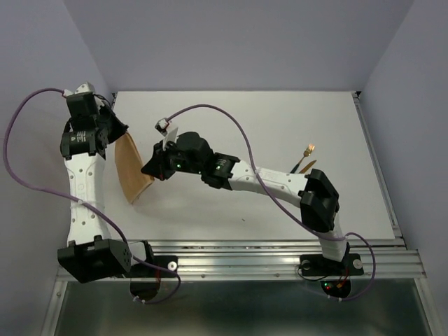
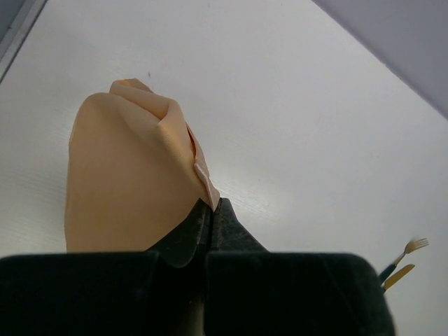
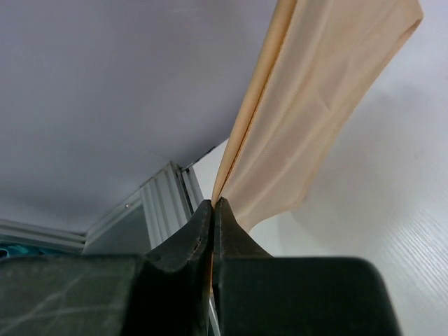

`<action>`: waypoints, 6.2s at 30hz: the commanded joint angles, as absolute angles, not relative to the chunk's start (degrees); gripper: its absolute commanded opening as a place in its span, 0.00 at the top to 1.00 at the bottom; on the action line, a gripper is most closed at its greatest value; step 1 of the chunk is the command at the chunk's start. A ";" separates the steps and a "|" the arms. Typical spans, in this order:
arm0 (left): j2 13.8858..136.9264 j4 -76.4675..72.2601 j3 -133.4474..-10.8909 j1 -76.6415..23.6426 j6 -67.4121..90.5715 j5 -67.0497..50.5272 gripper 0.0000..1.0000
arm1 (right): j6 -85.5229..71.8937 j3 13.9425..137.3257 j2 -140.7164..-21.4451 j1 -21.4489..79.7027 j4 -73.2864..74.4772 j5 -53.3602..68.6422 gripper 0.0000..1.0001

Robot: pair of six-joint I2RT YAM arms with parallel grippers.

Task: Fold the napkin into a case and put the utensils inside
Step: Turn over the upper triangle folded napkin at the center of the board, then smooth out the lower triangle-folded napkin at the center of the board.

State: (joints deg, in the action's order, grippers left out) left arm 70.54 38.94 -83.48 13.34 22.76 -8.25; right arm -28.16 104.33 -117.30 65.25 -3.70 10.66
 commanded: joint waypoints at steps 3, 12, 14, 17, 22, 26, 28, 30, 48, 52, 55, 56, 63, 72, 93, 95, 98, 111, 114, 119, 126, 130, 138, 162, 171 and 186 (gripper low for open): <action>77.95 20.40 -79.91 4.67 25.40 -1.50 1.00 | -36.03 88.53 -112.07 61.18 -7.11 19.51 0.99; 95.26 9.50 -77.69 -8.69 30.14 -0.62 1.00 | -38.06 64.72 -103.45 53.71 -10.81 14.68 0.99; 98.95 8.97 -78.48 -10.45 30.58 -0.62 1.00 | -38.14 62.50 -102.66 53.01 -10.99 14.15 0.99; 102.39 8.00 -79.80 -13.27 31.64 -0.62 1.00 | -37.79 59.07 -101.08 52.47 -10.99 12.75 0.99; 106.60 7.47 -81.56 -16.34 32.69 -0.62 1.00 | -37.44 54.85 -98.53 50.63 -10.90 11.69 0.99; 108.54 6.77 -82.44 -18.72 33.31 -0.61 1.00 | -37.09 51.42 -96.60 50.10 -10.90 10.11 0.99; 109.33 6.33 -83.23 -20.03 33.57 -0.70 1.00 | -36.91 49.58 -95.19 50.10 -10.81 9.32 0.99; 109.77 6.15 -84.02 -21.61 33.57 -0.70 1.00 | -36.91 48.52 -94.22 50.10 -10.81 8.88 0.99; 116.28 7.65 -91.14 -27.86 31.38 -0.53 1.00 | -38.58 42.28 -91.50 50.10 -10.99 4.05 0.99; 117.33 7.82 -92.63 -28.30 31.03 -2.63 0.96 | -39.11 40.87 -90.09 50.10 -10.99 2.38 0.99; 117.95 7.91 -93.77 -29.17 30.33 -3.69 0.87 | -39.90 39.73 -89.21 50.10 -10.99 1.50 0.96; 118.21 8.00 -94.21 -29.44 30.24 -3.87 0.85 | -40.25 39.47 -89.12 50.10 -10.99 1.23 0.96; 120.76 9.66 -98.52 -31.90 29.27 -6.59 0.59 | -41.75 37.18 -87.54 50.10 -10.81 0.00 0.81; 117.35 14.05 -103.09 -34.37 27.42 -6.25 0.55 | -42.02 34.10 -74.11 43.35 -4.58 -3.26 0.39; 104.58 16.61 -87.62 -30.67 28.30 -4.75 0.59 | -38.77 56.42 -100.10 24.08 -2.99 14.94 0.63; 106.51 17.31 -89.20 -32.43 28.13 -4.13 0.59 | -37.89 58.08 -101.95 24.08 -1.42 14.07 0.60; 109.32 18.19 -91.66 -34.79 28.12 -2.90 0.59 | -36.04 59.32 -103.70 24.08 -0.18 12.66 0.59; 120.49 22.76 -101.07 -39.64 27.25 -0.62 0.59 | -34.98 61.17 -107.75 24.08 1.93 11.08 0.83; 121.90 22.94 -102.30 -39.81 27.33 1.39 0.61 | -34.98 61.08 -107.84 24.08 1.85 10.99 0.92; 124.27 24.87 -104.94 -40.60 27.25 4.83 0.62 | -34.98 60.91 -107.93 24.08 1.85 10.81 0.96; 127.09 27.42 -107.40 -41.66 26.72 7.82 0.63 | -35.07 61.00 -107.93 24.08 1.67 11.07 0.94; 127.88 28.74 -107.93 -41.92 26.72 9.49 0.68 | -35.24 61.08 -108.19 24.08 1.67 11.07 0.94; 127.97 28.65 -107.67 -42.01 26.63 10.02 0.90 | -35.42 61.00 -107.84 24.08 1.41 10.64 0.95; 122.08 27.16 -103.71 -41.84 27.25 7.03 1.00 | -36.30 58.01 -105.03 24.08 -2.11 10.81 0.58; 120.67 26.89 -104.15 -41.92 27.42 5.19 1.00 | -35.86 58.18 -107.58 24.08 -2.64 10.55 0.90; 118.65 26.54 -104.24 -41.84 28.12 3.87 1.00 | -37.26 59.33 -107.14 24.08 -2.81 6.51 0.99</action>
State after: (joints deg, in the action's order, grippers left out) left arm 124.09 27.31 -104.05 -41.65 27.62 3.88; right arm -36.45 58.96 -107.20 23.73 -1.93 9.61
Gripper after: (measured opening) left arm 0.018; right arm 0.015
